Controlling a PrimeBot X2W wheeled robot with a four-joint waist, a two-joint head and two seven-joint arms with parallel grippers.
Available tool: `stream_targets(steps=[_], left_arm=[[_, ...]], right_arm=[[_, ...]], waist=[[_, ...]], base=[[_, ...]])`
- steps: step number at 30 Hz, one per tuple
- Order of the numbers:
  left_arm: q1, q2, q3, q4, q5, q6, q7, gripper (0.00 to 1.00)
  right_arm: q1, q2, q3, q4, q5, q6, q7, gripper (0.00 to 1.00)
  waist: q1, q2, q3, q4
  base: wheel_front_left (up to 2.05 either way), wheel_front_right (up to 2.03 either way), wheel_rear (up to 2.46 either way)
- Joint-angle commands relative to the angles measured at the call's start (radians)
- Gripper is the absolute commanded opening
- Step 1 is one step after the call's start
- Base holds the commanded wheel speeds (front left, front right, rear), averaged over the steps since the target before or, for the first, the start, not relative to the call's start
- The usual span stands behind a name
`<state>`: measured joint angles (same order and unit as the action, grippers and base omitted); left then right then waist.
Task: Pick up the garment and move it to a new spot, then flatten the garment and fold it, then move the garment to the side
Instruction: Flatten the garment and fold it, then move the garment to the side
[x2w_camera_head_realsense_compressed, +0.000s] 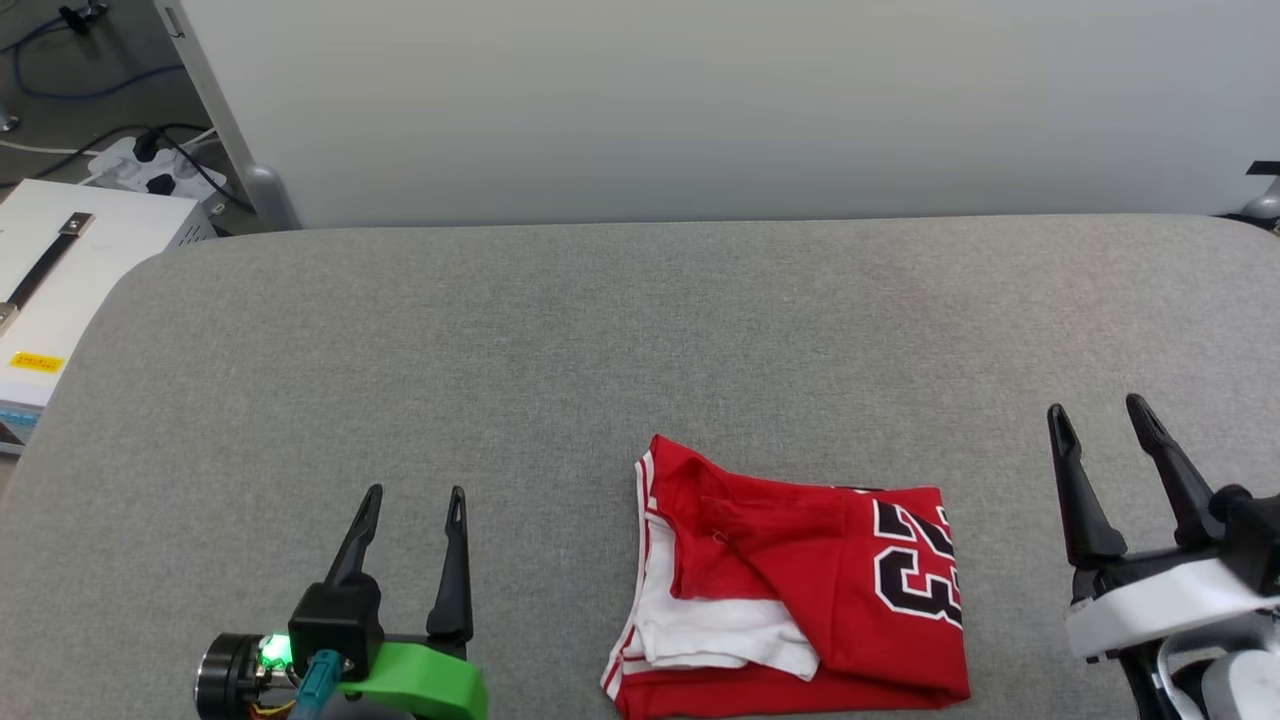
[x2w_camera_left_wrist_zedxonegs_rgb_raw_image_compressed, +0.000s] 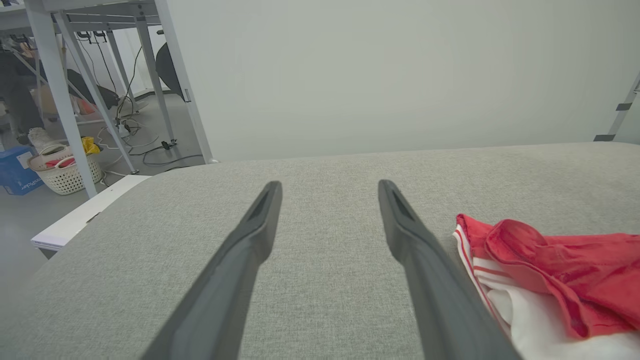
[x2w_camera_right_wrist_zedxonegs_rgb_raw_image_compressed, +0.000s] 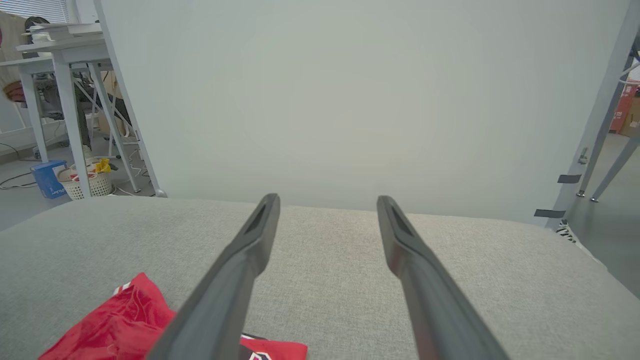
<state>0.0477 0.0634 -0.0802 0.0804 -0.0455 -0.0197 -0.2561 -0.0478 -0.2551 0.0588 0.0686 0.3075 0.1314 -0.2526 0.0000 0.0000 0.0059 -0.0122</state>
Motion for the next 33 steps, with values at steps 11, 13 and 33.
stream_targets(steps=[11, 13, 33], left_arm=[[0.043, -0.004, 0.017, 0.000, -0.030, -0.009, -0.006, 1.00], [0.045, -0.004, 0.017, 0.002, -0.031, -0.011, -0.006, 1.00], [0.020, -0.005, 0.018, 0.031, -0.022, -0.019, -0.006, 1.00]], right_arm=[[0.168, 0.081, -0.038, -0.052, -0.048, -0.001, -0.009, 1.00], [0.183, 0.092, -0.041, -0.054, -0.051, -0.001, -0.009, 1.00], [-0.023, -0.078, -0.059, -0.119, -0.044, -0.001, 0.086, 1.00]], waist=[[0.0000, 0.0000, -0.024, 0.020], [0.0000, 0.0000, -0.026, 0.024], [0.0000, 0.0000, 0.000, 0.037]], base=[[0.00, 0.00, 0.00], [0.00, 0.00, 0.00], [0.00, 0.00, 0.00]])
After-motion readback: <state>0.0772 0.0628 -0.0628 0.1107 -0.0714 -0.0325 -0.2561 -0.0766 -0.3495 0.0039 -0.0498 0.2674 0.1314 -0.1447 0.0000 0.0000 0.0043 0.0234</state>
